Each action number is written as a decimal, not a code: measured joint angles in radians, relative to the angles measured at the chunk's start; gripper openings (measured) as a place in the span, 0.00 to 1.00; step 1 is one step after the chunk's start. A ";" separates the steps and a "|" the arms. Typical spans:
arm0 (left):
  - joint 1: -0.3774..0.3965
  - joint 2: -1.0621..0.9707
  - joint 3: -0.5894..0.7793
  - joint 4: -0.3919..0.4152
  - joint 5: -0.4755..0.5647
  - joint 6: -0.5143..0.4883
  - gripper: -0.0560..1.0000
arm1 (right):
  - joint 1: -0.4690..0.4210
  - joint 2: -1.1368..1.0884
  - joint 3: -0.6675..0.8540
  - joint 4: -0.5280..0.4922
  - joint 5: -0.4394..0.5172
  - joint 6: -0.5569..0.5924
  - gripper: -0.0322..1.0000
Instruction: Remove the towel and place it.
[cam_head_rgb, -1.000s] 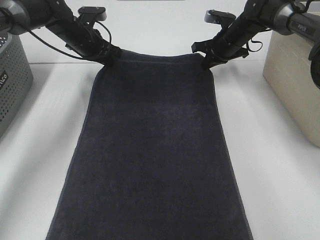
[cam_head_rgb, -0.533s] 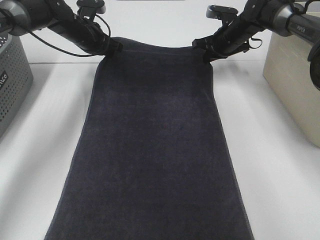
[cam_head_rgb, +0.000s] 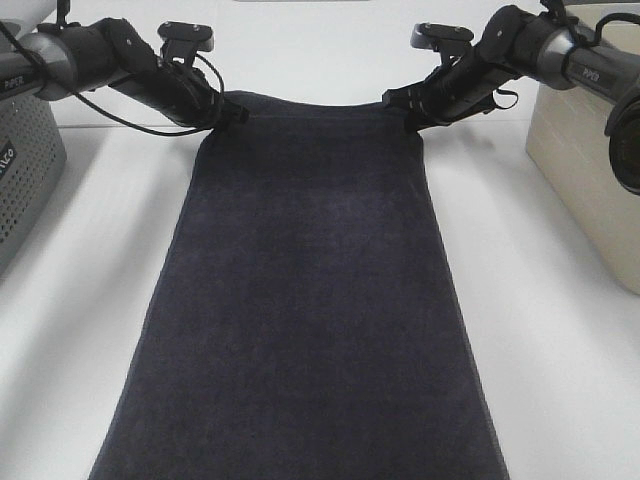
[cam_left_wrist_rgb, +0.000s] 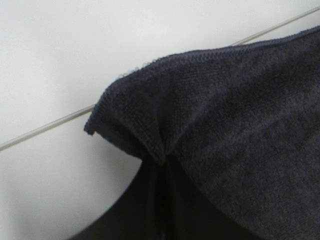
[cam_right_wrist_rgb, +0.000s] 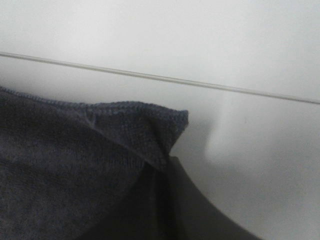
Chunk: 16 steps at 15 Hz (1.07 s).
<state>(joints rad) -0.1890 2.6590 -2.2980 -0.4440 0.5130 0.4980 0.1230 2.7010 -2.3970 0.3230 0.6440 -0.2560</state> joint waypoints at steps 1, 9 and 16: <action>0.000 0.005 0.000 0.000 -0.019 0.000 0.06 | 0.000 0.000 0.000 0.008 -0.010 -0.003 0.05; 0.000 0.034 0.000 -0.001 -0.085 0.000 0.06 | 0.000 0.000 0.000 0.066 -0.049 -0.046 0.05; 0.000 0.034 0.000 -0.002 -0.097 0.004 0.06 | 0.000 0.047 -0.004 0.077 -0.084 -0.046 0.05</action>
<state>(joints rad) -0.1890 2.6930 -2.2980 -0.4460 0.4160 0.5020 0.1230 2.7480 -2.4010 0.4000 0.5600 -0.3020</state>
